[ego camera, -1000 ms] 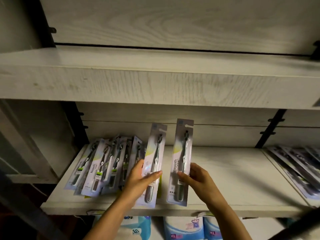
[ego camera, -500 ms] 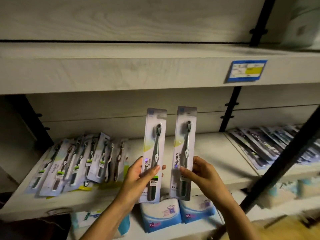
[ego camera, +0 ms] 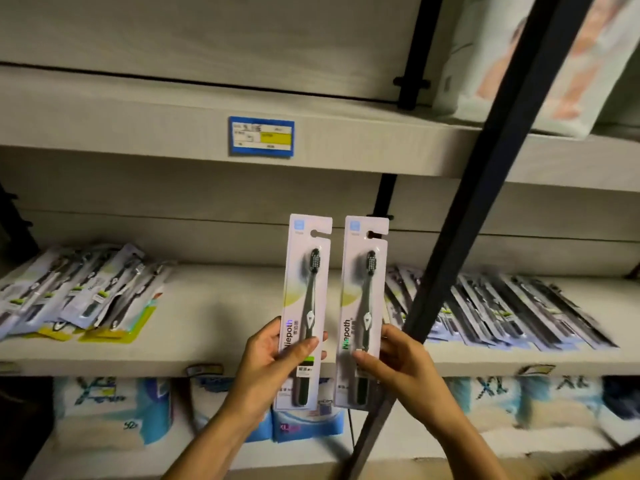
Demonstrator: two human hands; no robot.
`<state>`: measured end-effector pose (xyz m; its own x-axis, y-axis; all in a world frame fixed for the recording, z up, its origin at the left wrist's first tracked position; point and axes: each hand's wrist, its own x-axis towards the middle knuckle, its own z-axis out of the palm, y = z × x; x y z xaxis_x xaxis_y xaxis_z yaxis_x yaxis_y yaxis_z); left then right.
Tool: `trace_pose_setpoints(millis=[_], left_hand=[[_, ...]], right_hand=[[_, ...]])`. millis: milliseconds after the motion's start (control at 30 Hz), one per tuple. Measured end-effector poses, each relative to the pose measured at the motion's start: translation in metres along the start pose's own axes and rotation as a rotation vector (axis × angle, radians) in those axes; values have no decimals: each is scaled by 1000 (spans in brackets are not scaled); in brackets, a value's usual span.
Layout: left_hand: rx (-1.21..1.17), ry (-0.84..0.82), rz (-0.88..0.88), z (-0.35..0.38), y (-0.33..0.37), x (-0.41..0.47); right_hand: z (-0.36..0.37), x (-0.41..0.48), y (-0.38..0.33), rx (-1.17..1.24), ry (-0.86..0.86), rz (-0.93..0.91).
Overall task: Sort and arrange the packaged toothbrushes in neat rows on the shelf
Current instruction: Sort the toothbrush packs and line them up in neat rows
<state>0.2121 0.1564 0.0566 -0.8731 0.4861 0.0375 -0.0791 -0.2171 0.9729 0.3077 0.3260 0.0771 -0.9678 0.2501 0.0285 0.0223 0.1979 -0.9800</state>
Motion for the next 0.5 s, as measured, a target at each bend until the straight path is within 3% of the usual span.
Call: trace_pose_setpoints(millis=[233,500], left_hand=[[86,-68,-22,56,-8,-4],[65,-52,-29,153,-26,-6]], right_hand=[[-51,-27,23,43,131,-51],[-153,-48,43,45,104,-79]])
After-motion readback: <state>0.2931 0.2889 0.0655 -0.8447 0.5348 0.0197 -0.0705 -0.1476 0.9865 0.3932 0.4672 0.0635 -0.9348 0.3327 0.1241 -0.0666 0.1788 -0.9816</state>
